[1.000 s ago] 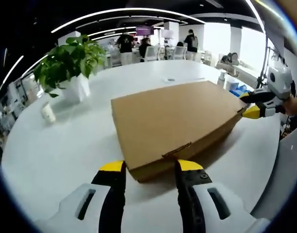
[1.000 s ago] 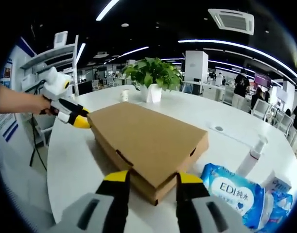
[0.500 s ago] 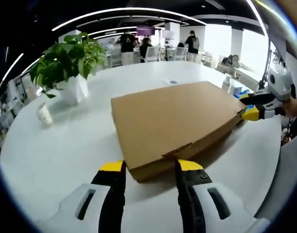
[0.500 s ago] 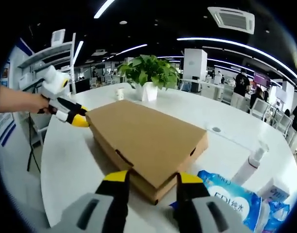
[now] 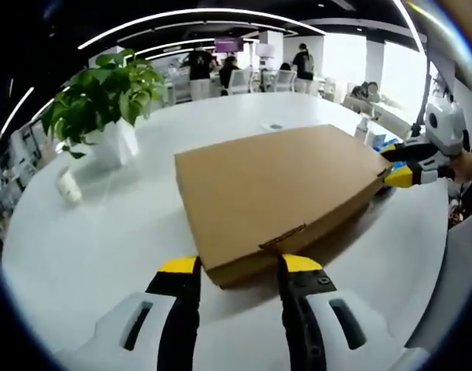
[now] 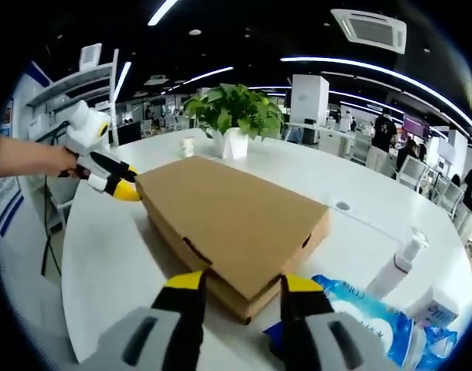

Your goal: Operate the shoe box by opening the lid, removing the specified soft item, and placing it in the target area until the item is outside and the box remains undamaged.

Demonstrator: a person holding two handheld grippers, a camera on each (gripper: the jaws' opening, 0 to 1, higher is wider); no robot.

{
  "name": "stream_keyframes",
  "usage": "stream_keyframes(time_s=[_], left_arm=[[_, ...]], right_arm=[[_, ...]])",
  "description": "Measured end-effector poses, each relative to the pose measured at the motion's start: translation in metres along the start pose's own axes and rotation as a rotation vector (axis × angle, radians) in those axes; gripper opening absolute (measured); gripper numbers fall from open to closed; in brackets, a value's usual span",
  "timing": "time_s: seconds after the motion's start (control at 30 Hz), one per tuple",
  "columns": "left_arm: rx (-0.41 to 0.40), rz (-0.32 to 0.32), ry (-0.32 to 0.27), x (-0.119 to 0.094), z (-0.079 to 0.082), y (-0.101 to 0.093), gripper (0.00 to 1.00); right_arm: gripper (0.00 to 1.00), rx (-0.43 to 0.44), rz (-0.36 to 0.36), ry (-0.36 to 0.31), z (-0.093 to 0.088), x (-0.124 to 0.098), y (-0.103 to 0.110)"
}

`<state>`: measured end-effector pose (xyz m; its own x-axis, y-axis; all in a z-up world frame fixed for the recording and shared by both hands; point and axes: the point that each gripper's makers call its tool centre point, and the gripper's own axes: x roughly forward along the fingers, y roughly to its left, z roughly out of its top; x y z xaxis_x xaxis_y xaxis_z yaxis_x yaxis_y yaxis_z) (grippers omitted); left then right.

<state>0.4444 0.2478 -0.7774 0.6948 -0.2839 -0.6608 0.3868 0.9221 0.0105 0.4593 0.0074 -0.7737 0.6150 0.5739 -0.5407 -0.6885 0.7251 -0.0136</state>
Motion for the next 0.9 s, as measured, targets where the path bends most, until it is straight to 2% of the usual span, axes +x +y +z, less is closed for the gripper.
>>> stream_keyframes(time_s=[0.07, 0.13, 0.23, 0.5, 0.57, 0.77, 0.9], left_arm=[[0.006, 0.008, 0.0, -0.003, -0.001, 0.001, 0.35], [0.012, 0.016, -0.011, -0.006, 0.0, 0.002, 0.33], [0.012, 0.01, -0.026, -0.011, 0.001, -0.001, 0.35], [0.006, 0.024, -0.006, -0.023, -0.01, -0.007, 0.38], [-0.005, 0.029, -0.02, -0.028, -0.01, -0.007, 0.39], [-0.021, 0.035, -0.052, -0.044, -0.004, -0.014, 0.42], [-0.032, 0.028, -0.08, -0.055, 0.001, -0.022, 0.47]], right_arm=[[0.35, -0.001, -0.007, -0.007, 0.001, -0.004, 0.0], [0.39, -0.057, -0.035, -0.01, 0.003, -0.009, -0.003], [0.4, -0.029, -0.025, -0.019, 0.005, -0.014, -0.001], [0.45, -0.023, 0.001, -0.037, 0.011, -0.035, 0.006], [0.45, -0.037, 0.001, -0.042, 0.012, -0.041, 0.006], [0.51, -0.004, -0.007, -0.063, 0.015, -0.069, -0.002], [0.59, 0.008, -0.017, -0.063, 0.012, -0.092, -0.009]])
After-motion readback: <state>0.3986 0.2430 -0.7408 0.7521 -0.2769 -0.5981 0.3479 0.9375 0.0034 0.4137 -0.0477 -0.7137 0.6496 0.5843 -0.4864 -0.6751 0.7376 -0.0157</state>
